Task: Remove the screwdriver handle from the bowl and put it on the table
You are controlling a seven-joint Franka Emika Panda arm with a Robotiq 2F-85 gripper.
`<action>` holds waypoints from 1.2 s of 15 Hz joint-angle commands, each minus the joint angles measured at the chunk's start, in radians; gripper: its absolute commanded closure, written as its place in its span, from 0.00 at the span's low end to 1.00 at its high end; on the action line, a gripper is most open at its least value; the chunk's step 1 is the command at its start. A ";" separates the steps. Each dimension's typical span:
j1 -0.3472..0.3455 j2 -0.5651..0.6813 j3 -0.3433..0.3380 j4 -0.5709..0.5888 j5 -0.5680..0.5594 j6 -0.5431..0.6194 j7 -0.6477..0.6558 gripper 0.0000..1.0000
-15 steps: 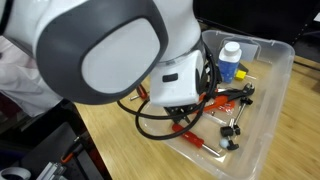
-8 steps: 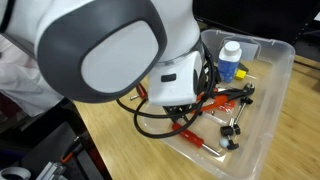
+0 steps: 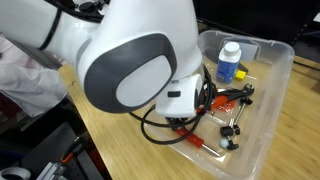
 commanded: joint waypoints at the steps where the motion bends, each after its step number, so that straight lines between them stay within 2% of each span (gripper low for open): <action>1: 0.024 0.073 -0.013 0.041 0.053 0.010 -0.018 0.00; 10: 0.032 0.126 -0.041 0.080 0.088 -0.008 -0.035 0.00; 15: -0.002 0.119 -0.012 0.055 0.188 0.015 -0.097 0.00; 18: 0.004 0.116 -0.029 0.055 0.212 0.012 -0.118 0.00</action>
